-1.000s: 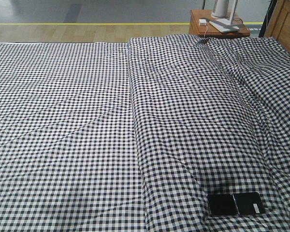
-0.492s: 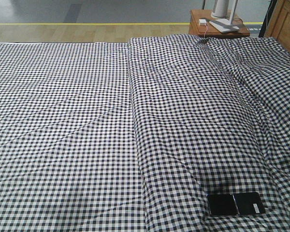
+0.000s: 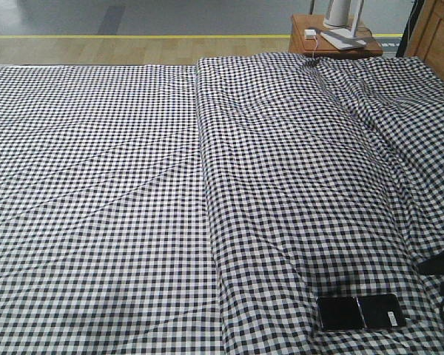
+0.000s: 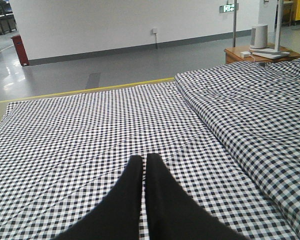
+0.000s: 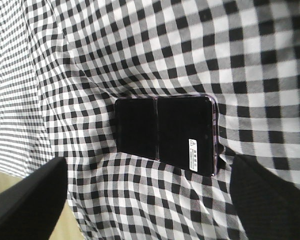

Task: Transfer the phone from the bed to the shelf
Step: 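Lower the open right gripper over the black phone's edge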

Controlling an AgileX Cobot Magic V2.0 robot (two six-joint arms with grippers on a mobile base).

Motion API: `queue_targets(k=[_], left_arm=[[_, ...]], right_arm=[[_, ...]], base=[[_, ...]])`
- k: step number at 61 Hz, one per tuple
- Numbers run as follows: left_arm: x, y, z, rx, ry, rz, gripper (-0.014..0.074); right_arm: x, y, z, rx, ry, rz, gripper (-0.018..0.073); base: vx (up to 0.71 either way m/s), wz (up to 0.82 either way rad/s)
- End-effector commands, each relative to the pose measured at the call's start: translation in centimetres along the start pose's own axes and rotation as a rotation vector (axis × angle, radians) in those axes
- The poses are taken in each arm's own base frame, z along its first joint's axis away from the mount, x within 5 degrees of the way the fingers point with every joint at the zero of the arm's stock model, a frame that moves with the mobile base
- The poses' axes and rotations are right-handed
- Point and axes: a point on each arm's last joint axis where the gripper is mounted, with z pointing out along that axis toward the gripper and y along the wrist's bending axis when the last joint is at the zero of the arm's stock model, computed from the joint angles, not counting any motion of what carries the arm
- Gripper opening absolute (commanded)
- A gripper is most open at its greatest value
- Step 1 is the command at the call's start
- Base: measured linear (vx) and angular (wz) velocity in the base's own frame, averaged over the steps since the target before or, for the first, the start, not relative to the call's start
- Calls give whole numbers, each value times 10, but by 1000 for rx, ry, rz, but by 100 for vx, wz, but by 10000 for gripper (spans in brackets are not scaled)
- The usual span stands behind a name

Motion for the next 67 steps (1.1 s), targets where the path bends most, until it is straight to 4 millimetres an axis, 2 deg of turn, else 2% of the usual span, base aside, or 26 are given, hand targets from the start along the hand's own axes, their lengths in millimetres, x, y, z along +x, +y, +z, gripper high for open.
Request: queue_targets(k=[1, 29, 67], left_arm=[[-14, 2, -2, -14, -97, -15, 1], [-14, 2, -2, -14, -97, -15, 1], [-14, 2, -2, -14, -97, -15, 1]], right_arm=[[-9, 11, -11, -57, -42, -46, 610], [8, -19, 34, -145, -35, 10, 595], [14, -36, 61, -182, -121, 53, 595]], base=[[0, 0], [0, 0], [0, 0]])
